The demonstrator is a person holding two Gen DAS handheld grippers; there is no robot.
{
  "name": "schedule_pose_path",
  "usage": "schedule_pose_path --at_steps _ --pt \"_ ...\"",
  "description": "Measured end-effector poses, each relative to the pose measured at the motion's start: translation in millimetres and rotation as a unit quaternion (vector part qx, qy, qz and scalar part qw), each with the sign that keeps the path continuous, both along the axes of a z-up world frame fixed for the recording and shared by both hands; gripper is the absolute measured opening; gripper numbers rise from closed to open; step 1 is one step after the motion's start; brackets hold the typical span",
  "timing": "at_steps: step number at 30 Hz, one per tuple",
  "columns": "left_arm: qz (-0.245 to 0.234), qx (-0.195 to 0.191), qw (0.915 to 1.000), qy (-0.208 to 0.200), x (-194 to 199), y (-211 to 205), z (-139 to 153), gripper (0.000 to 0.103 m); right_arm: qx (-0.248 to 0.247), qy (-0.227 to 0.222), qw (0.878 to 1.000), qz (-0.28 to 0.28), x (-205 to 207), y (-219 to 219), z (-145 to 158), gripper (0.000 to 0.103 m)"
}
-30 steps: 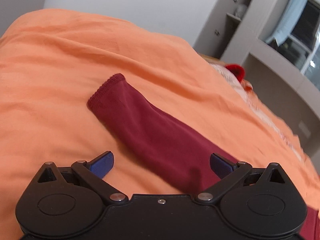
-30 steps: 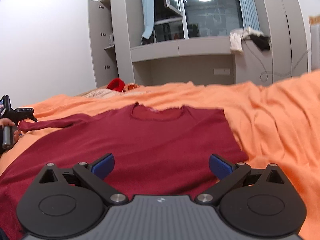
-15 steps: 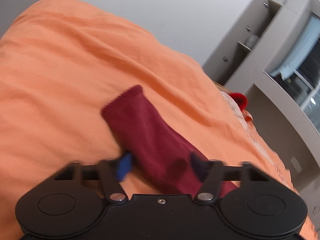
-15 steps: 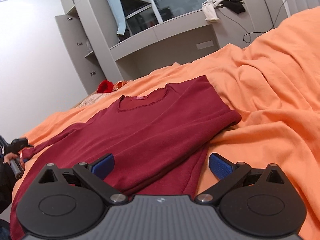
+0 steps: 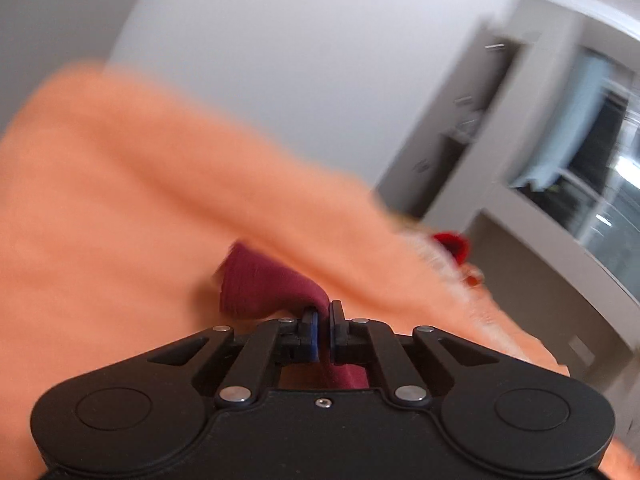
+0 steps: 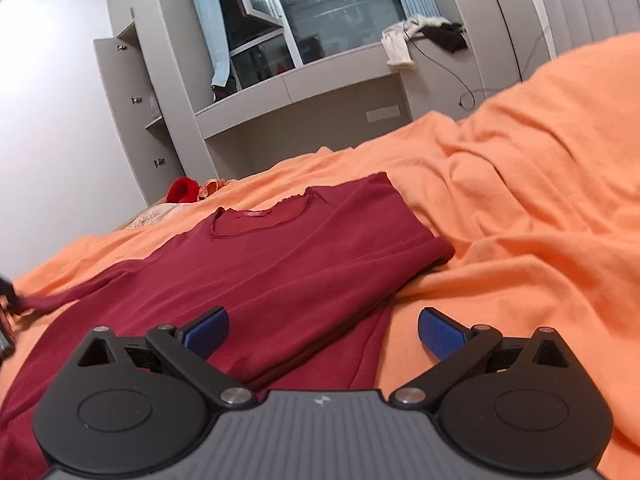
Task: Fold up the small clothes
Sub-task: 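Grasp the sleeve cuff with the left tool and lift it, then carry the sleeve across the shirt body with the left tool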
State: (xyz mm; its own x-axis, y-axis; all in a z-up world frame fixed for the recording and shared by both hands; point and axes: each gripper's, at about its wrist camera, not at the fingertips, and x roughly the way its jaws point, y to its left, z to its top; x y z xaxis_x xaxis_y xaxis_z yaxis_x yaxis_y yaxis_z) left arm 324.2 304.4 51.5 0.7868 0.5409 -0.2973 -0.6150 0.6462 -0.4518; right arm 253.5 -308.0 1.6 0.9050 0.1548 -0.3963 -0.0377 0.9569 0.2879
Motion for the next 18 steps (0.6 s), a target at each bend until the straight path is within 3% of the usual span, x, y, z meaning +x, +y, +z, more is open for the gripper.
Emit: schedule_pose_path --at_steps 5,8,10,13,18 --pt "-0.069 0.103 0.9907 -0.055 -10 -61 44 0.004 -0.042 -0.029 0.999 -0.011 -7 10 7 0.103" --pt "-0.132 0.158 0.9747 -0.086 -17 -106 67 0.004 -0.058 -0.053 0.997 -0.019 -13 12 12 0.103" --pt "-0.18 0.196 0.9583 -0.104 -24 -141 78 0.004 -0.067 -0.071 0.995 -0.022 -17 13 15 0.103" --pt "-0.253 0.246 0.9269 -0.128 -34 -194 90 0.004 -0.074 -0.097 0.992 -0.026 -23 13 21 0.103" --pt "-0.333 0.282 0.8865 -0.154 -48 -270 95 0.004 -0.067 -0.125 0.989 -0.038 -31 6 28 0.103"
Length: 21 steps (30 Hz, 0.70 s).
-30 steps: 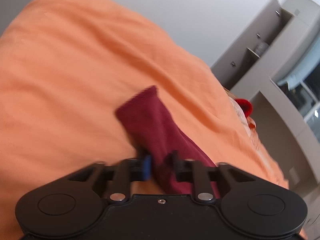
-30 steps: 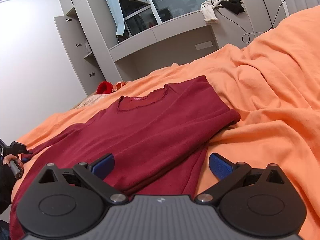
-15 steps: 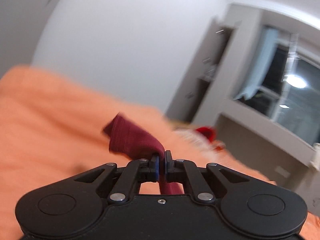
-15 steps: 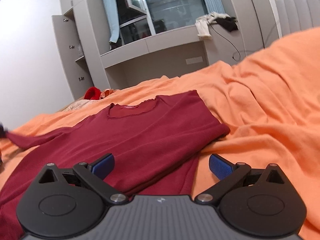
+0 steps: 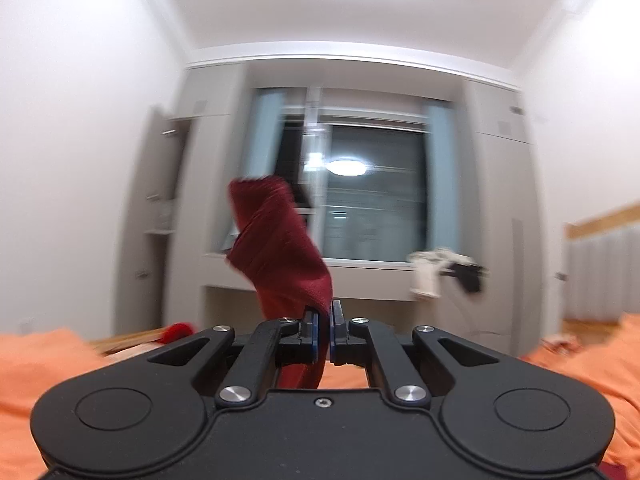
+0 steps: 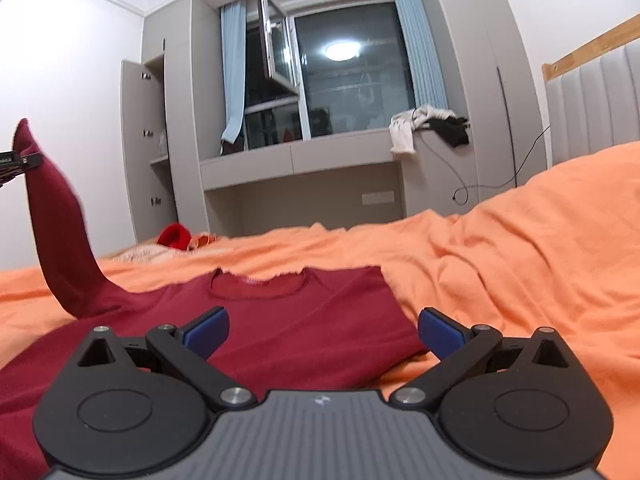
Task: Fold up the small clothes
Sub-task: 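Carry the sleeve across the shirt body with the left tool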
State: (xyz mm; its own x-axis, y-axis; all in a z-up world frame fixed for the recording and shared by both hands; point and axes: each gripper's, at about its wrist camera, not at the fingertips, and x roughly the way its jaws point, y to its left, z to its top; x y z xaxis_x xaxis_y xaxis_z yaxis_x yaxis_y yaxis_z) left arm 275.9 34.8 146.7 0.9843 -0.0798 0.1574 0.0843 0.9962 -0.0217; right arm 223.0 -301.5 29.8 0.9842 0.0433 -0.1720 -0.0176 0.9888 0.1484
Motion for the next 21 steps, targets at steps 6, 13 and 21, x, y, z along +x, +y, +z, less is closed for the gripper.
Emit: schedule_pose_path --at_steps 6,13,21 --pt "-0.096 0.087 0.9912 0.028 -10 -93 -34 0.004 0.003 -0.019 1.0 -0.012 -6 -8 6 0.103" --pt "-0.182 0.206 0.9582 0.08 2 -158 -104 0.005 0.002 -0.019 1.0 -0.021 -4 -22 6 0.103" --pt "-0.235 0.26 0.928 0.126 -9 -169 -149 0.005 0.003 0.002 0.999 -0.044 3 -34 -1 0.103"
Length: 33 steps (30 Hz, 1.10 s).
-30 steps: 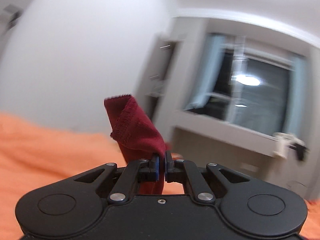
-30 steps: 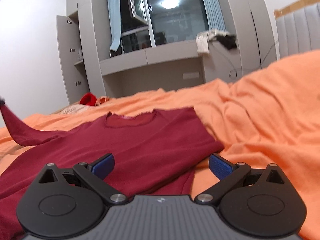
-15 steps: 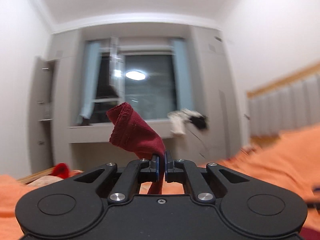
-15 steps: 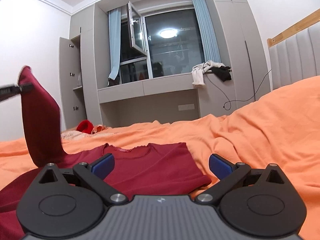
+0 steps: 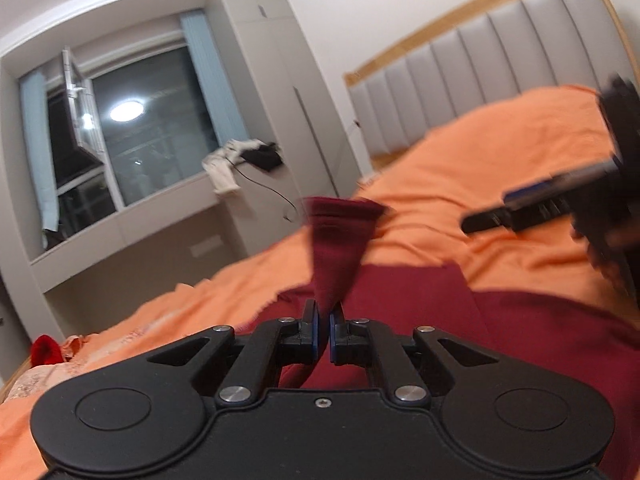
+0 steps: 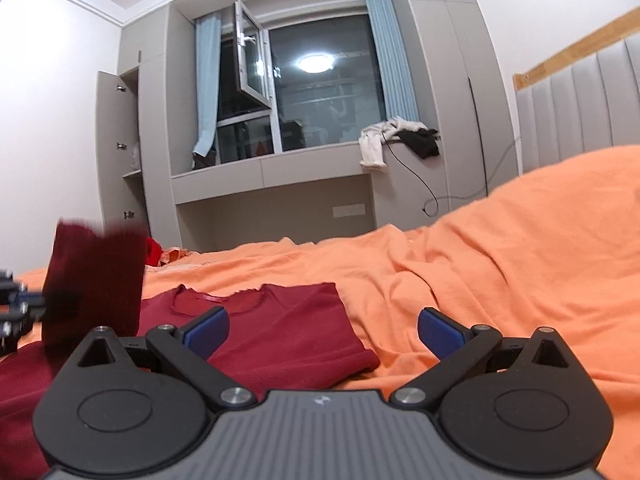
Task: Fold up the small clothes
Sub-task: 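Carry the sleeve across the shirt body with the left tool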
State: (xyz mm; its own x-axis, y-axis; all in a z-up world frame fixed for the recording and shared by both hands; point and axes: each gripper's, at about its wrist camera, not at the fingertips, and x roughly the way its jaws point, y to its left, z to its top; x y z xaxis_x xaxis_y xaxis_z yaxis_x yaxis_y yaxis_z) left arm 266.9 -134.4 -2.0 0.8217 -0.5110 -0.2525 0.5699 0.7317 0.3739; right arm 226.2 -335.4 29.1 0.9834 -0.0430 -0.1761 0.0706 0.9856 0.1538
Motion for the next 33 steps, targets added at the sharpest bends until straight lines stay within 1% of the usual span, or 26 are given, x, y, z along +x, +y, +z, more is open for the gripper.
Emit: schedule_pose_path --at_steps 1,4,5,7,9,11,13,14,15,19,22,24,28,31,33 --pt "-0.004 0.005 1.0 0.008 3 -1 3 0.005 -0.001 0.001 1.0 0.0 0 0 -1 0.103" --pt "-0.022 0.025 0.9989 0.034 3 0 -9 0.007 -0.008 0.003 1.0 0.001 2 1 -3 0.103" --pt "-0.03 0.038 0.9981 0.038 3 -1 -16 0.008 -0.009 0.004 1.0 0.003 2 1 -4 0.103" --pt "-0.04 0.057 0.9968 0.039 -3 8 -20 0.008 -0.009 0.007 1.0 0.006 3 2 -4 0.103" --pt "-0.054 0.062 0.9957 0.042 -5 13 -23 0.012 -0.011 0.009 1.0 0.01 5 2 -4 0.103" --pt "-0.073 0.062 0.9943 0.047 -10 20 -20 0.012 -0.01 0.011 1.0 0.014 5 3 -5 0.103" --pt "-0.089 0.071 0.9922 0.05 -14 24 -20 0.013 -0.008 0.014 1.0 0.02 5 5 -5 0.103" --pt "-0.094 0.078 0.9912 0.051 -16 25 -21 0.013 -0.007 0.014 1.0 0.024 6 5 -5 0.103" --pt "-0.097 0.084 0.9903 0.053 -19 28 -15 0.013 -0.008 0.016 0.999 0.027 6 6 -6 0.103" --pt "-0.103 0.098 0.9873 0.071 -24 32 -21 0.013 -0.014 0.028 0.999 0.043 8 12 -7 0.103" --pt "-0.099 0.099 0.9874 0.074 -29 35 -24 0.013 -0.035 0.045 0.997 0.052 11 20 -8 0.103" --pt "-0.097 0.093 0.9881 0.075 -32 37 -24 0.012 -0.043 0.047 0.996 0.061 11 24 -10 0.103" --pt "-0.088 0.074 0.9896 0.086 -35 40 -25 0.012 -0.046 0.049 0.995 0.079 8 28 -10 0.103" --pt "-0.076 0.072 0.9914 0.079 -38 39 -26 0.012 -0.041 0.05 0.994 0.091 7 28 -10 0.103" --pt "-0.07 0.07 0.9921 0.077 -39 38 -26 0.01 -0.044 0.053 0.993 0.097 6 30 -10 0.103"
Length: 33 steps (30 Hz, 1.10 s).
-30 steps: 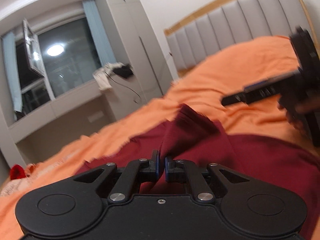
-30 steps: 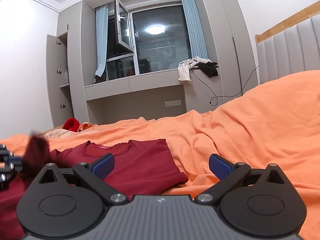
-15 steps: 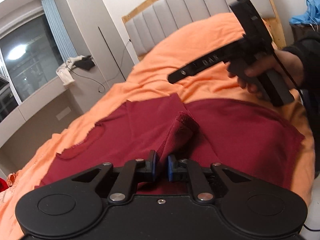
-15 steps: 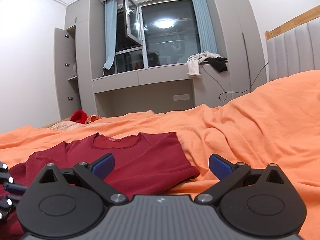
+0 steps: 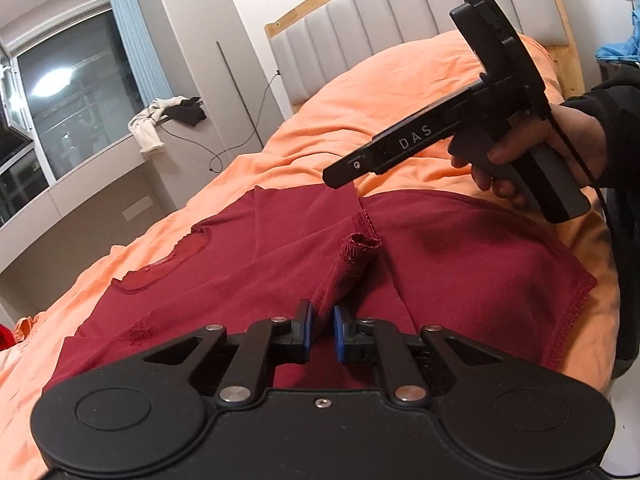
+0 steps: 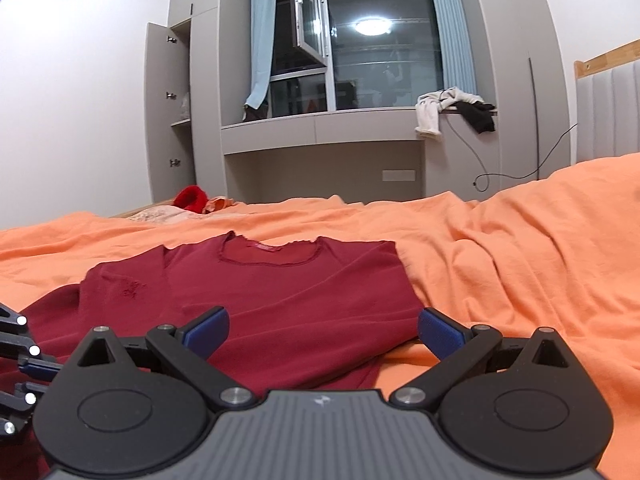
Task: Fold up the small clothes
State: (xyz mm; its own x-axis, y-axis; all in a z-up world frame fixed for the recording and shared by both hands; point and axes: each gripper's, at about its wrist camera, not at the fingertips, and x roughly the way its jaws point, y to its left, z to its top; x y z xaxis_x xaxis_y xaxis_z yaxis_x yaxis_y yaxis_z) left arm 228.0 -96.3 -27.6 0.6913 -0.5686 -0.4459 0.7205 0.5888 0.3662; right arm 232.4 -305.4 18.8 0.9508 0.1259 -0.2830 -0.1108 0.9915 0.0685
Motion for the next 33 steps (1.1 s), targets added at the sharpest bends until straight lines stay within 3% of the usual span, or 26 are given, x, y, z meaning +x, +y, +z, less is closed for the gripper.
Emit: schedule_pose_path --at_steps 6,11,16,18,19,21,23,29,33 --pt "0.004 -0.006 1.0 -0.007 -3 -1 0 0.006 -0.011 0.01 0.999 0.028 -3 5 -3 0.103" --pt "0.002 -0.004 1.0 -0.008 -3 -2 -2 0.005 0.041 0.039 0.994 0.096 -3 5 -1 0.097" --pt "0.001 -0.003 0.9999 -0.01 -3 -2 -3 0.004 0.054 0.07 0.987 0.133 3 13 -3 0.068" --pt "0.001 -0.005 0.9999 -0.01 -2 -2 -4 0.004 0.058 0.089 0.985 0.14 5 14 -6 0.044" --pt "0.001 -0.006 0.9999 -0.011 -2 -2 -4 0.004 0.061 0.094 0.983 0.143 5 15 -7 0.038" --pt "0.0 -0.009 0.9998 -0.018 -4 -1 -4 0.002 0.068 0.098 0.982 0.149 4 15 -9 0.012" --pt "0.0 -0.014 0.9996 -0.026 -6 0 -3 0.002 0.066 0.087 0.983 0.15 -1 14 -5 0.007" --pt "-0.013 -0.042 0.9986 -0.029 -12 4 7 0.001 0.072 0.05 0.985 0.152 -18 7 14 0.006" --pt "-0.022 -0.039 0.9988 -0.02 -14 -1 4 0.001 0.056 0.071 0.984 0.151 -18 5 12 0.006"
